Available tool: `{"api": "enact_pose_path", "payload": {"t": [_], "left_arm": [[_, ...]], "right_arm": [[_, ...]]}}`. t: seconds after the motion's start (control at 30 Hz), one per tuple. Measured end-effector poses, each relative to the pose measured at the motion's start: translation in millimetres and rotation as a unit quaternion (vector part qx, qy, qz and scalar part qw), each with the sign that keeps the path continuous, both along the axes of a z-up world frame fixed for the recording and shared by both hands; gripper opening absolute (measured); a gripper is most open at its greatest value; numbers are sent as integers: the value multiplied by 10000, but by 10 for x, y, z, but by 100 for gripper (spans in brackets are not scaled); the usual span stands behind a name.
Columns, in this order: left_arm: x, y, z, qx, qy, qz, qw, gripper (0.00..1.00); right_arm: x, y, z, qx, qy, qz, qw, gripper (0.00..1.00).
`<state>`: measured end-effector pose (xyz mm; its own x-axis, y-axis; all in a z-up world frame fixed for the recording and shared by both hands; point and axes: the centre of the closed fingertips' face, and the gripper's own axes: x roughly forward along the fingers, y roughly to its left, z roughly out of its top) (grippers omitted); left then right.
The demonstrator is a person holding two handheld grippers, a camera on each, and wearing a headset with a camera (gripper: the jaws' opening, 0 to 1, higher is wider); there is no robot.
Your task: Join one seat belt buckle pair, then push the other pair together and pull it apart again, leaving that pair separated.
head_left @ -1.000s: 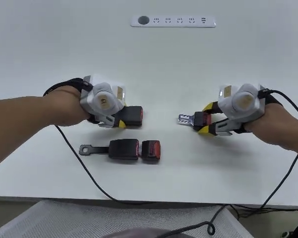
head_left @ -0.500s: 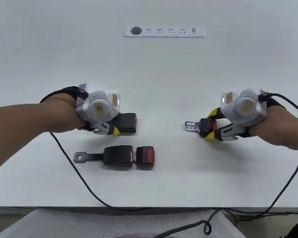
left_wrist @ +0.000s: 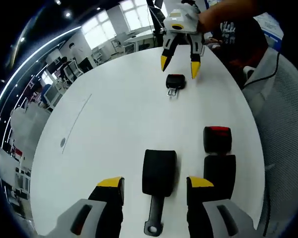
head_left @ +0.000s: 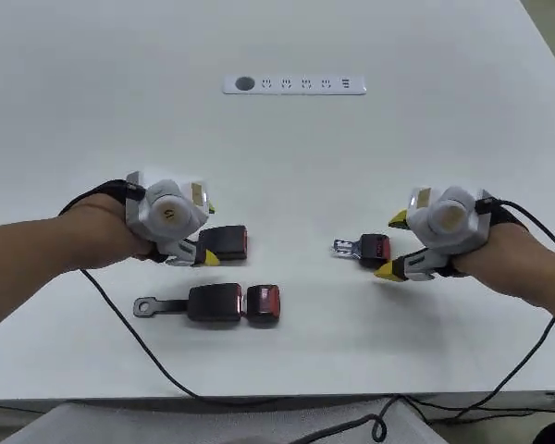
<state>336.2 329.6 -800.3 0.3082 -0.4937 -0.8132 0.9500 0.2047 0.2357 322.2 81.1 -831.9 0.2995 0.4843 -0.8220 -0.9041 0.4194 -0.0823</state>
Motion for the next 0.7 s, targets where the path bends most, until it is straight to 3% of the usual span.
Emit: {"api": "enact_pose_path", "payload": {"t": [0.03, 0.13, 0.2, 0.23, 0.3, 0.4, 0.57, 0.63, 0.7], "left_arm": [[-12, 30, 34, -30, -86, 62, 9999, 57], [-215, 163, 144, -268, 14, 312, 9992, 61], [-287, 266, 194, -298, -93, 393, 9987, 66], [-347, 324, 238, -417, -75, 515, 9978, 68], [-462, 401, 313, -754, 73, 890, 9931, 71], [-585, 547, 414, -875, 11, 1133, 9897, 77], [-727, 769, 551, -1258, -55, 1724, 9769, 86], [-810, 855, 567, -1285, -86, 1785, 9755, 89], [-863, 954, 602, -1404, -136, 2015, 9693, 92]], "right_arm": [[-24, 0, 23, 23, -25, -3, 10000, 58], [-188, 56, 157, 347, -17, -289, 9990, 61], [-287, 61, 221, 426, -88, -353, 9984, 63], [-332, 75, 253, 460, -122, -370, 9982, 65], [-389, 50, 242, 551, -166, -430, 9974, 68], [-506, 56, 306, 677, -210, -522, 9961, 72], [-637, 75, 458, 1055, -268, -722, 9914, 80], [-671, 21, 471, 1058, -274, -778, 9910, 83], [-725, 2, 540, 1107, -315, -853, 9897, 85]]}}
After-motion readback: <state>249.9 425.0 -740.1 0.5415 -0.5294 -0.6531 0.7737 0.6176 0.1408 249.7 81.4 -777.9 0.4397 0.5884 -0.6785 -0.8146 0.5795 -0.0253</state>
